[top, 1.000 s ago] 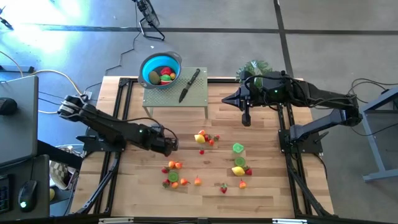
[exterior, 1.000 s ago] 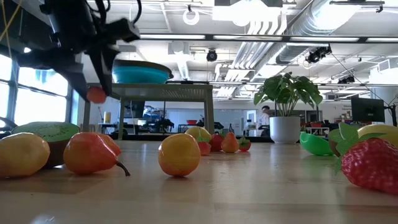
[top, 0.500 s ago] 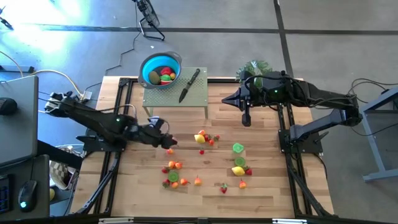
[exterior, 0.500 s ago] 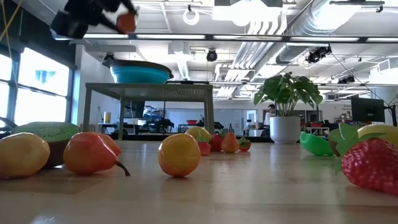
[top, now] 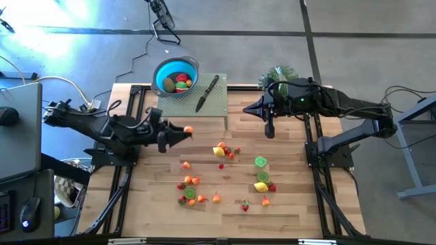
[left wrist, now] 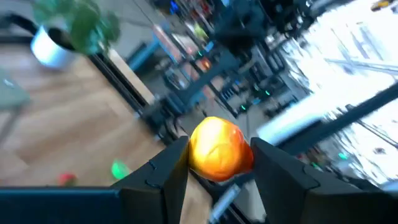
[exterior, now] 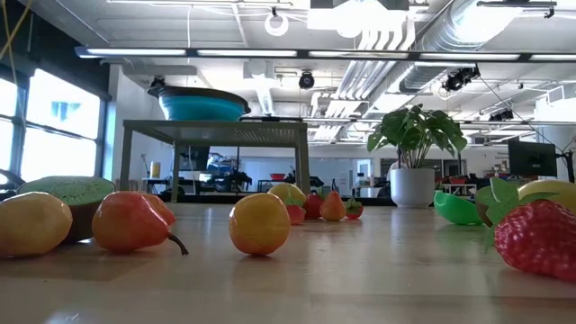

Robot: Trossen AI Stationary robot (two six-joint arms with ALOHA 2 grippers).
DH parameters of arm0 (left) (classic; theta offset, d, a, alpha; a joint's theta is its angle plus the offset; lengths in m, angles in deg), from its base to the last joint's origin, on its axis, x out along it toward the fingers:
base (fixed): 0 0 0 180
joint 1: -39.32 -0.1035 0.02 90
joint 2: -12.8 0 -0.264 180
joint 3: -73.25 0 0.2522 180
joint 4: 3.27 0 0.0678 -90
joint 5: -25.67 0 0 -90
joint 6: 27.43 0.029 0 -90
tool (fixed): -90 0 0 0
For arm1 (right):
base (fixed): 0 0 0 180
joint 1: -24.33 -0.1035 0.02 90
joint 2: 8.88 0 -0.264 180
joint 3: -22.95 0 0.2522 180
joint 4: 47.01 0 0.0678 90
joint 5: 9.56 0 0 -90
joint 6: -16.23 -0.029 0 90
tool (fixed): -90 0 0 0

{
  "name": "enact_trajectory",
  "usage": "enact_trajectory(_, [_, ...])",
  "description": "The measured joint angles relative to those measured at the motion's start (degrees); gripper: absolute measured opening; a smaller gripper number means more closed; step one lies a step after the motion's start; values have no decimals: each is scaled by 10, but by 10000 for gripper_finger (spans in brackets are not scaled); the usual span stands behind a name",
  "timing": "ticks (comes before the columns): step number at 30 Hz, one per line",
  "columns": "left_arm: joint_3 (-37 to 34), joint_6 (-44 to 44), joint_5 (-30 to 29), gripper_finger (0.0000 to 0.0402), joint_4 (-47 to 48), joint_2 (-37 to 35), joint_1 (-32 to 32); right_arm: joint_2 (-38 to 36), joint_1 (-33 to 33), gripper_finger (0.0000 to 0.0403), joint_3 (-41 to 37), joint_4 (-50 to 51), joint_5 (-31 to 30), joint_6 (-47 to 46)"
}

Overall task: Pick & Place Fruit
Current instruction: Put the orange pear into the strainer bowl on the shelf

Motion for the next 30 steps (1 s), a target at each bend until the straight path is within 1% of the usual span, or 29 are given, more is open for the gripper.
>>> enact_trajectory(7, [0,44,-119,159,-3,-10,0,0,0,3,0,-4,0,0])
enact_trajectory(12, [0,47,-212,159,-8,-5,0,0,0,3,0,4,0,17])
enact_trajectory(16, [0,47,-266,159,-4,8,0,0,0,3,0,11,-2,39])
enact_trajectory(20, [0,47,-312,159,-4,17,-1,0,3,3,0,11,-28,58])
enact_trajectory(22, [0,47,-321,159,-3,15,-16,0,12,3,0,11,-28,82])
enact_trajectory(24, [0,46,-312,159,8,8,-36,0,28,3,0,10,-27,109])
enact_trajectory(28, [0,46,-260,159,42,-14,-98,0,75,3,0,1,-26,126])
enact_trajectory(30, [0,46,-225,159,57,-22,-141,0,102,3,0,-10,-9,124])
